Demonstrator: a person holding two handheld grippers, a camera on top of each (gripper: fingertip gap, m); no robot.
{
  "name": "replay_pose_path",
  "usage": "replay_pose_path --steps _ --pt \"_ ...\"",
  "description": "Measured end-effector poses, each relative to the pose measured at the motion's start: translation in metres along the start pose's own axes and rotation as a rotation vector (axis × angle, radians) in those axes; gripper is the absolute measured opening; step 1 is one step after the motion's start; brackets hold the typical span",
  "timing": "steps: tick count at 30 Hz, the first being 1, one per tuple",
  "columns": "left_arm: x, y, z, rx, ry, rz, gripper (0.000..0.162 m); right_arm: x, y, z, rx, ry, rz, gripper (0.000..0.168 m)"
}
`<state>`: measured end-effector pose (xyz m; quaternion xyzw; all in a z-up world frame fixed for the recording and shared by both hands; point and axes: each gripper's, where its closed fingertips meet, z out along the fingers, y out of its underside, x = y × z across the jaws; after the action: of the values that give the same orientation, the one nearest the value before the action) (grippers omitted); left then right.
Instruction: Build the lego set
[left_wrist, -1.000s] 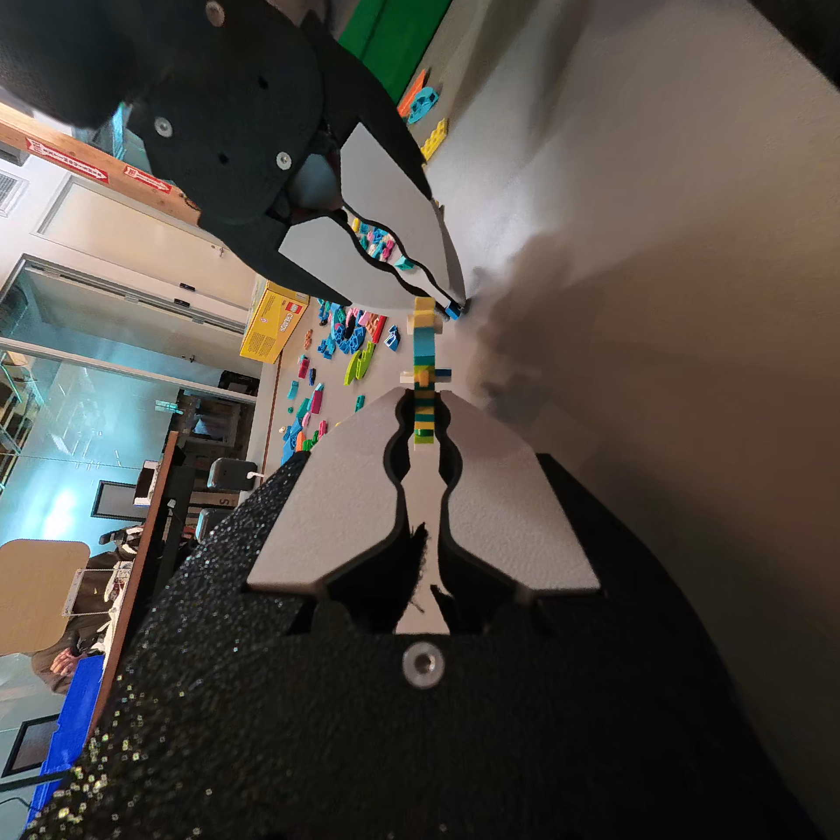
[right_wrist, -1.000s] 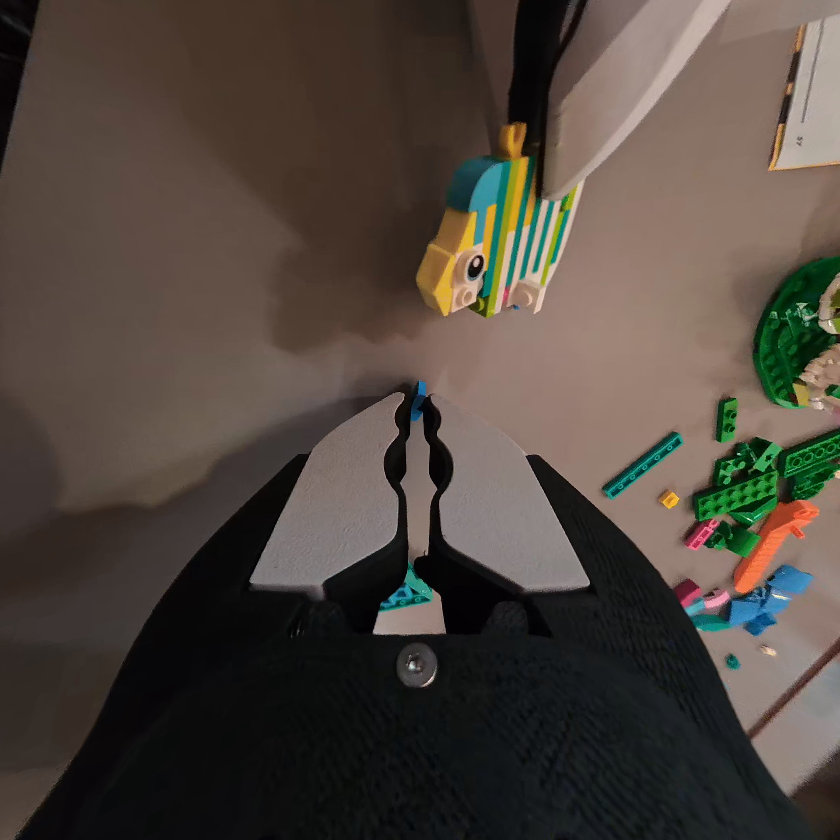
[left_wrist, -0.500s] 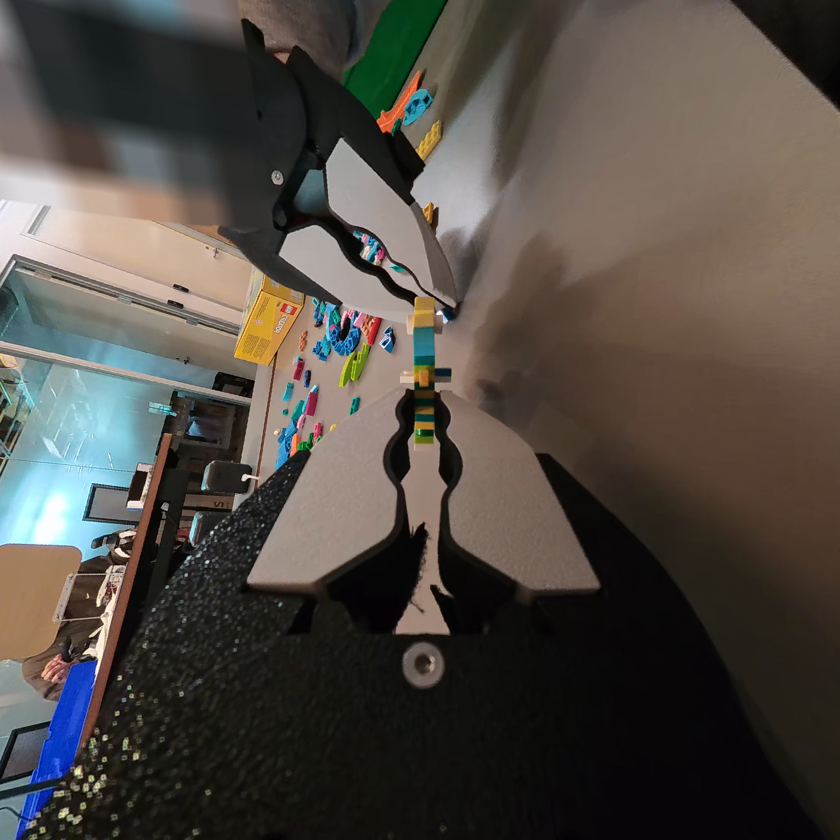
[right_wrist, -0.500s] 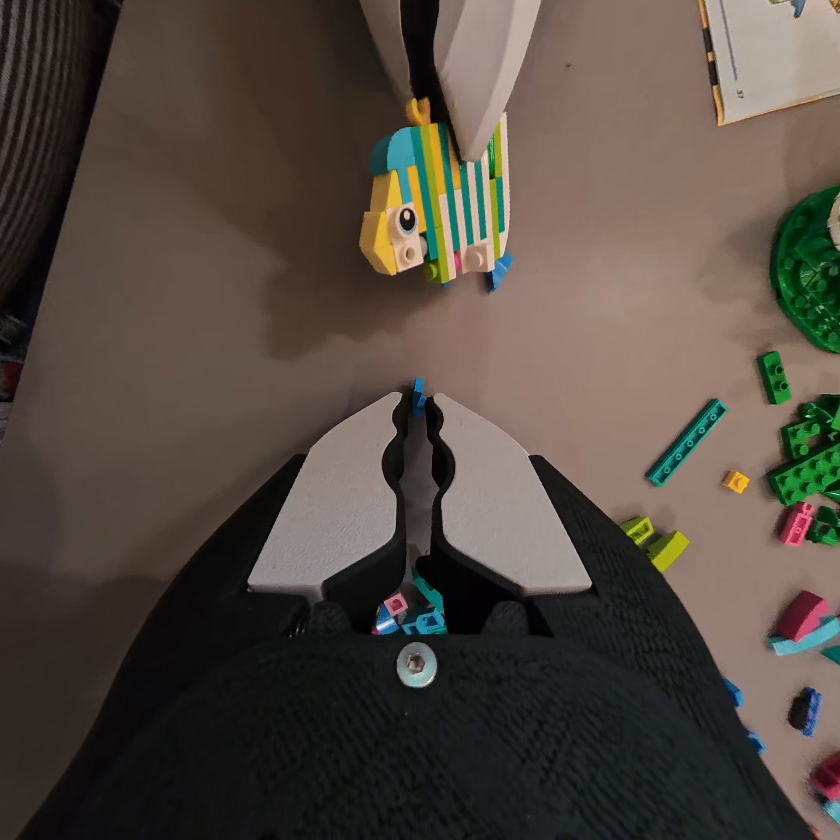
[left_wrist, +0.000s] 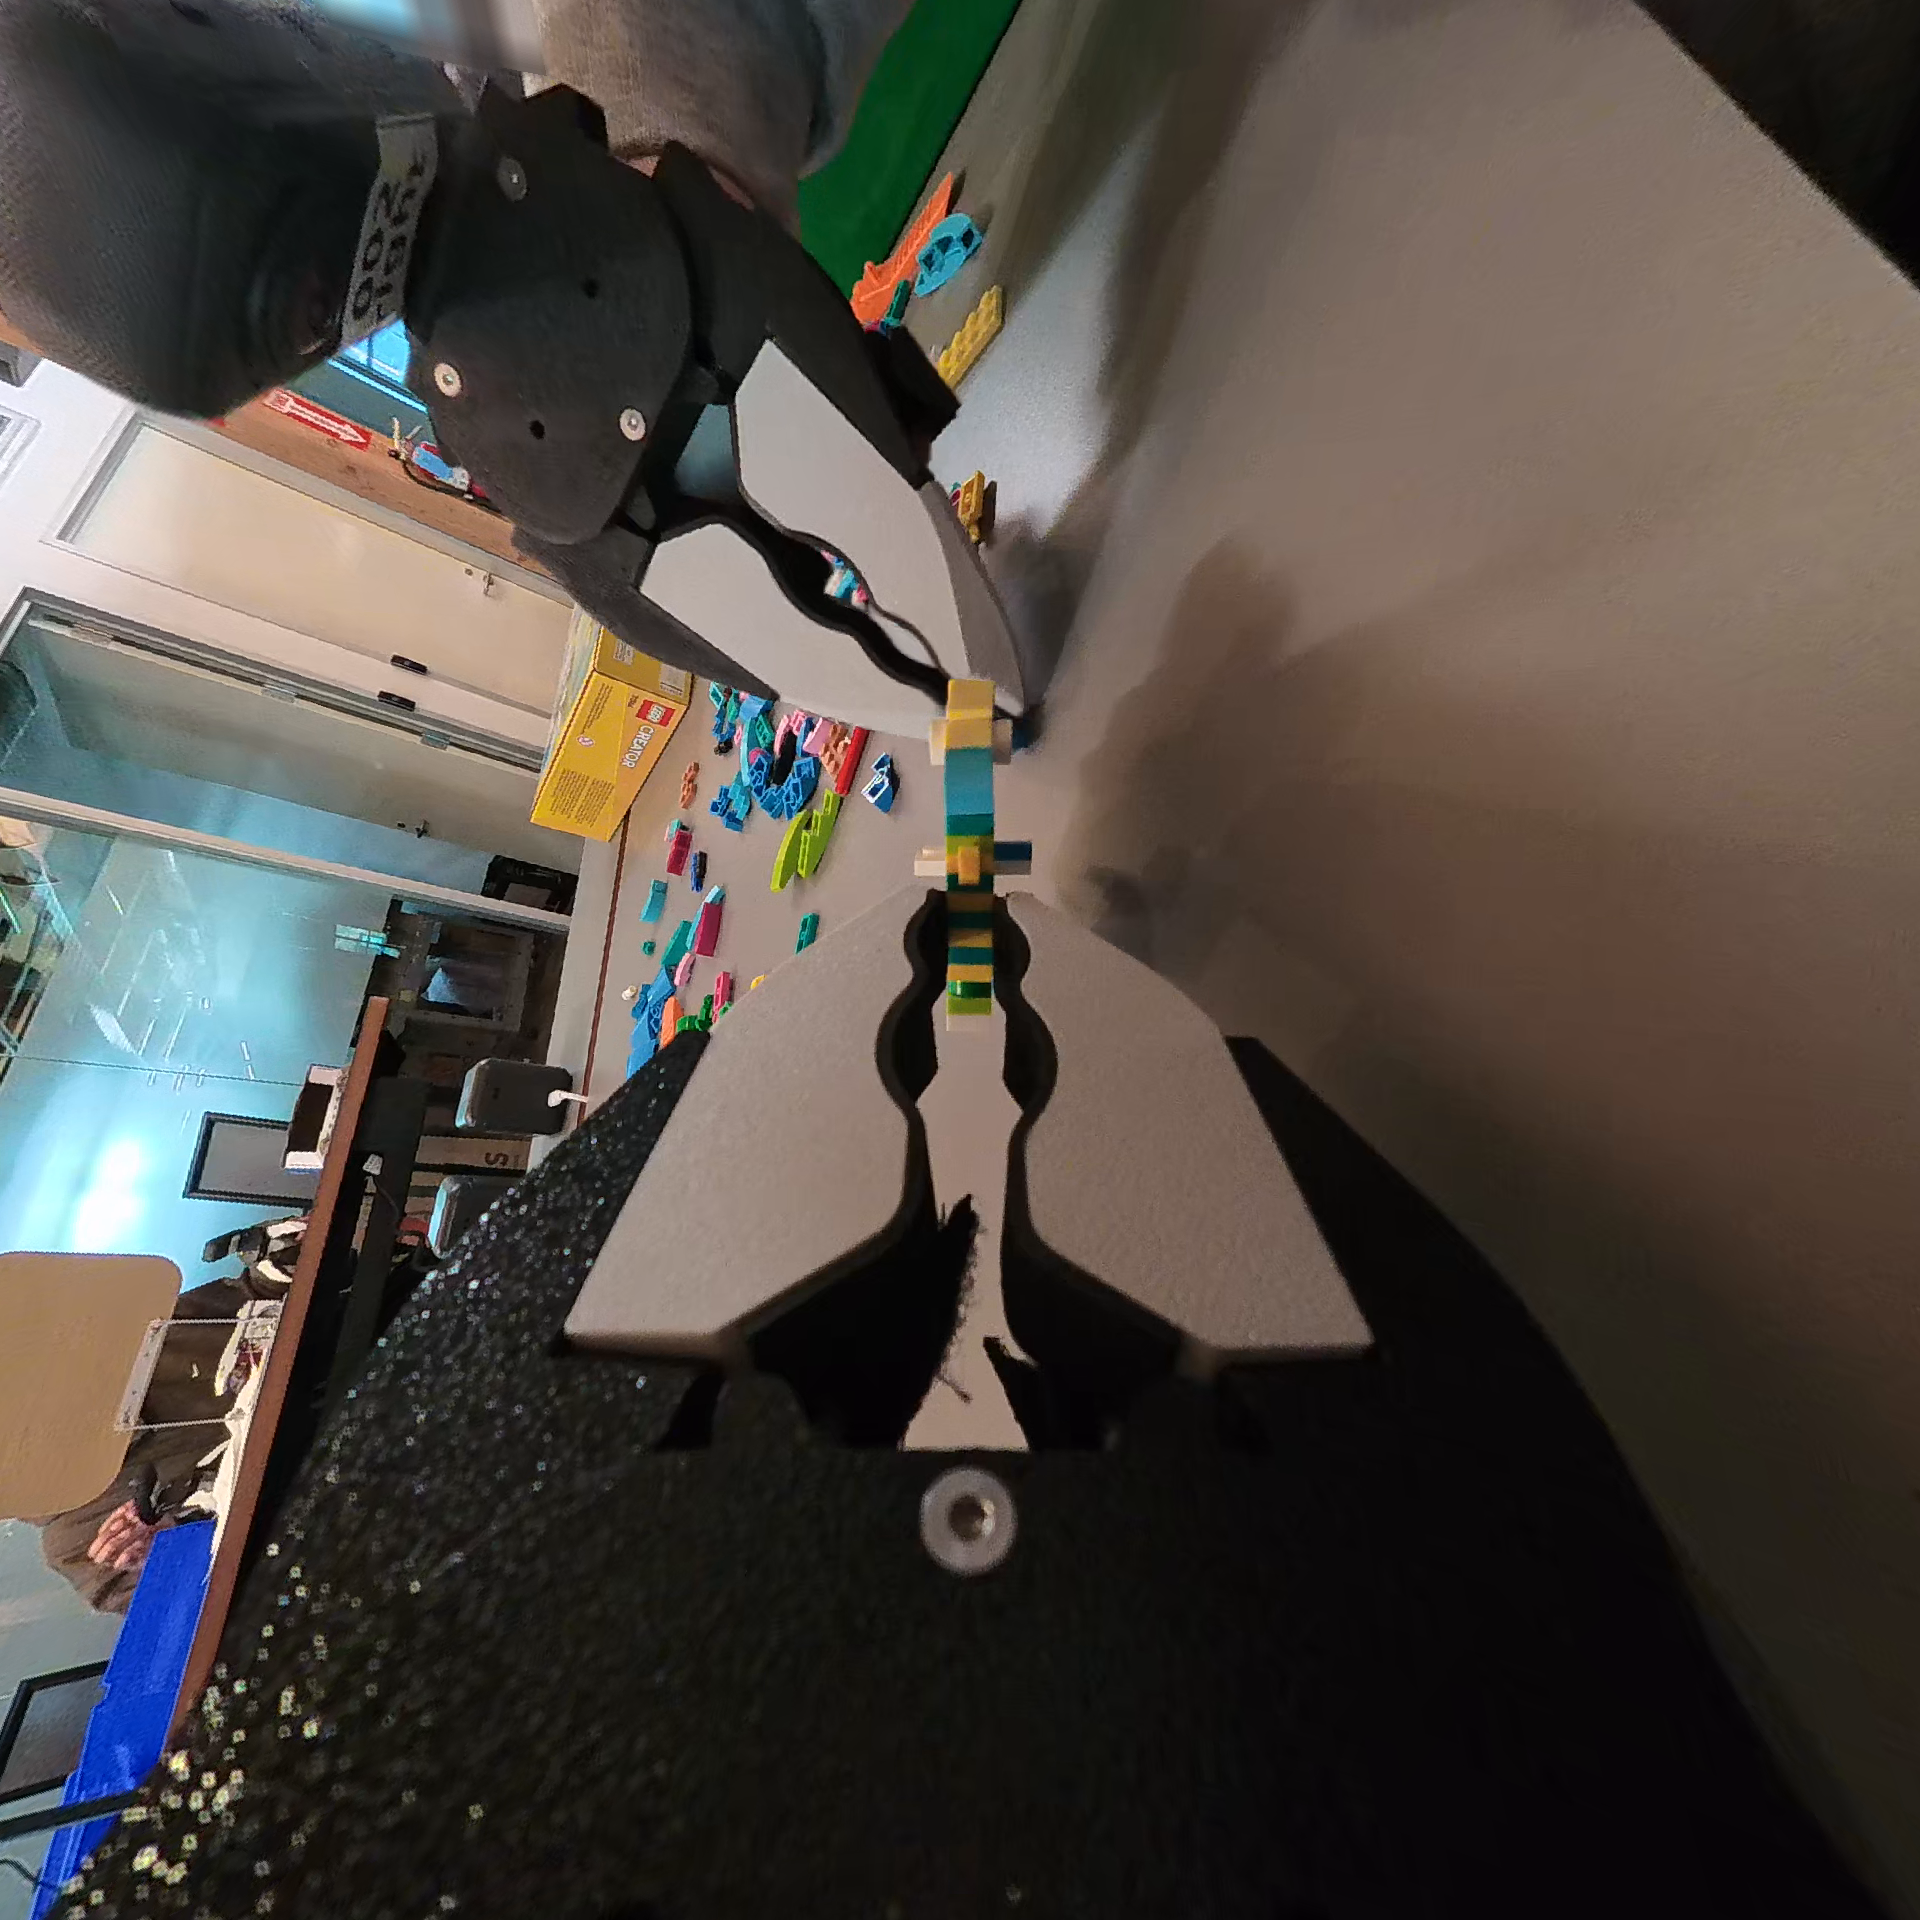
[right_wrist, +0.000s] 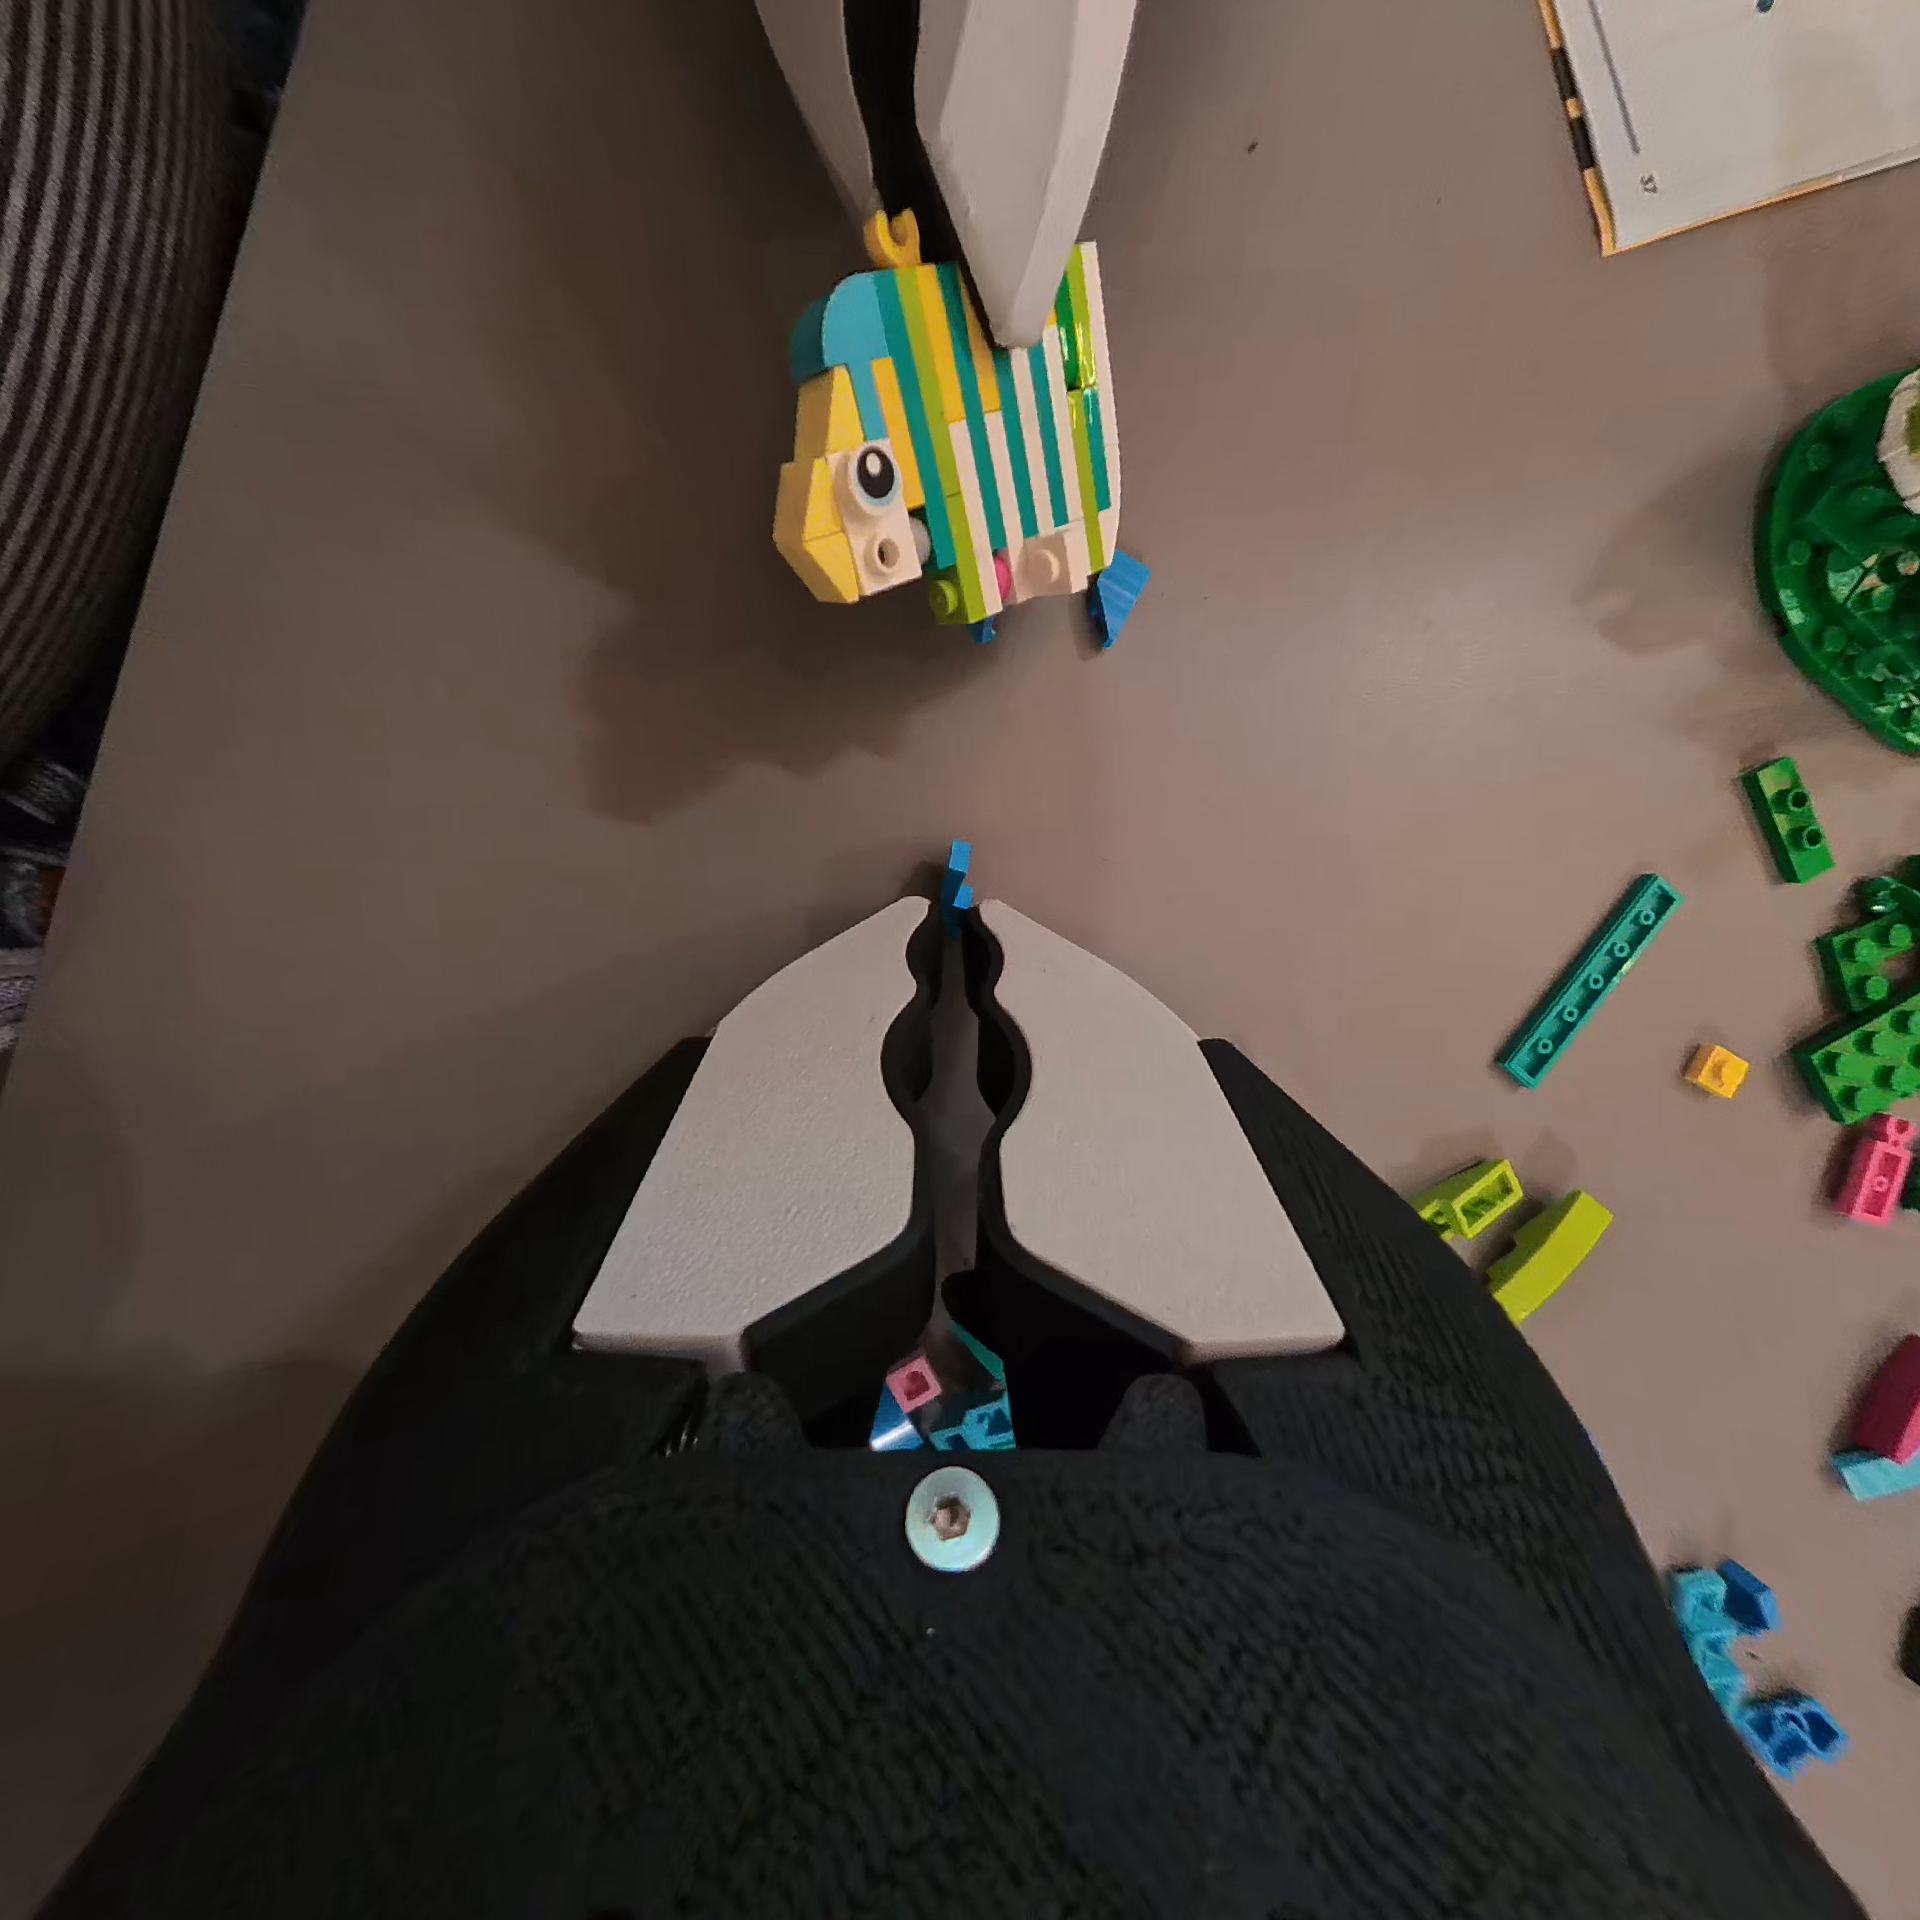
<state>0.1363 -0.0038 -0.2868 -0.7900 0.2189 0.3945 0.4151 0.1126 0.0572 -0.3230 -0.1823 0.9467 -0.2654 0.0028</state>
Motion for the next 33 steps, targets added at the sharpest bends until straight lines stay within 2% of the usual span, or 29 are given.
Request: replay_pose_path --steps 1,11,15,21,33 --pt "0.0 0.0 0.0 -0.001 0.0 0.001 0.008 0.001 -0.001 -0.001 -0.008 0.011 -0.012 0.002" --pt "0.007 -0.001 0.006 -0.055 -0.01 0.144 0.008 0.001 -0.042 -0.011 -0.09 -0.014 -0.189 0.002" --pt "0.006 -0.003 0.005 -0.037 -0.014 0.145 0.008 0.002 -0.039 -0.005 -0.151 -0.078 -0.213 0.002" --pt "0.007 -0.008 0.005 -0.014 -0.016 0.155 0.008 0.0 -0.04 -0.005 -0.154 -0.17 -0.192 0.002" --pt "0.01 -0.01 0.005 -0.004 -0.004 0.153 0.008 0.002 -0.046 -0.003 -0.153 -0.169 -0.185 0.0"
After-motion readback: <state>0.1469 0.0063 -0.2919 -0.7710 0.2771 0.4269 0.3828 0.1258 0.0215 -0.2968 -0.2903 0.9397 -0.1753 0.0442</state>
